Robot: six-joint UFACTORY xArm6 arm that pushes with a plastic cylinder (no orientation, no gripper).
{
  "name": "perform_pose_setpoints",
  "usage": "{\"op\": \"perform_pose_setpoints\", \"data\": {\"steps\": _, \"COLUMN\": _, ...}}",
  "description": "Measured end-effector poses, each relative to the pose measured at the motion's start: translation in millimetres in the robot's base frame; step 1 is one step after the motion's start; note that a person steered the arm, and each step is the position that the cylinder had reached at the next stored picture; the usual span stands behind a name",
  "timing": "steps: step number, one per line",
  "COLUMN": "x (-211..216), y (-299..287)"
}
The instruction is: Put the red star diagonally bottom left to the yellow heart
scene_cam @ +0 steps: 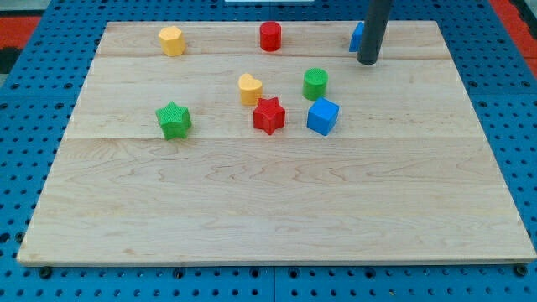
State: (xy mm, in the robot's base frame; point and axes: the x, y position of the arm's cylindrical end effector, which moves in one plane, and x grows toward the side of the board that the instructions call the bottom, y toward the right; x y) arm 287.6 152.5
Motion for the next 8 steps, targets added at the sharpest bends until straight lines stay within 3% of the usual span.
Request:
{"op": "perform_pose_setpoints", "data": {"steps": 2, "x": 18.6, "y": -16.4}}
{"op": "perform_pose_setpoints", "data": {"steps": 5, "x": 25.9, "y": -125.4}}
{"op": "perform_pose_setpoints", "data": {"steps": 7, "x": 109.0, "y": -133.7}}
{"op": "perform_pose_setpoints", "data": {"steps": 8, "x": 123.2, "y": -136.0}}
